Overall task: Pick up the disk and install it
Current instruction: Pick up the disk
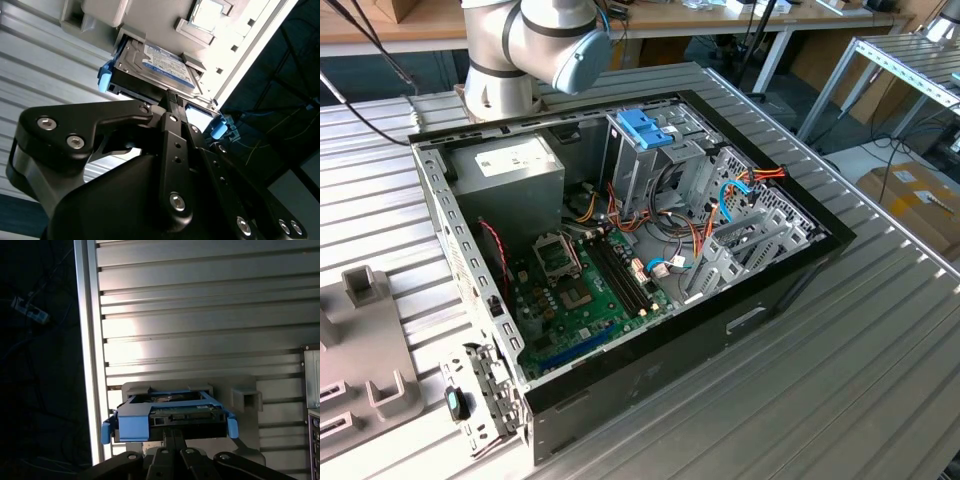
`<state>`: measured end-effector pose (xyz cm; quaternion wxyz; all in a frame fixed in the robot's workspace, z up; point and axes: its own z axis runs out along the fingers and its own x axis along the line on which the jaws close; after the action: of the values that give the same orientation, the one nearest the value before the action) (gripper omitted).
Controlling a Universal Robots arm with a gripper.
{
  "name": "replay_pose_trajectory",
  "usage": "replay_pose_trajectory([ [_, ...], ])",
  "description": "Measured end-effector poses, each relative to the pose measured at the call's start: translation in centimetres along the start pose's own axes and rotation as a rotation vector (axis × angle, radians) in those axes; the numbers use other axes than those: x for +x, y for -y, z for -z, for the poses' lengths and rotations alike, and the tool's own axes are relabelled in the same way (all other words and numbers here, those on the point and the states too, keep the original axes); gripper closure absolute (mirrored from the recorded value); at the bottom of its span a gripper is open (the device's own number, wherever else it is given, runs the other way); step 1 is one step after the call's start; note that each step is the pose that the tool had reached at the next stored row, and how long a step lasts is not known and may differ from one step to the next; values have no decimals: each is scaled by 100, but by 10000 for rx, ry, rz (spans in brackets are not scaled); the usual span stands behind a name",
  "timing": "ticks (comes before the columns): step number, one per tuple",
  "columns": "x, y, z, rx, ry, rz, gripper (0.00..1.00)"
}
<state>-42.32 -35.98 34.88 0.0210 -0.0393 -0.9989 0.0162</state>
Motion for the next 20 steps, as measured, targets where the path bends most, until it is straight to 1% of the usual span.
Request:
replay_pose_trajectory([
  [12,0,0,-2,4,1,17,89],
  [20,0,0,-2,25,20,550,89],
])
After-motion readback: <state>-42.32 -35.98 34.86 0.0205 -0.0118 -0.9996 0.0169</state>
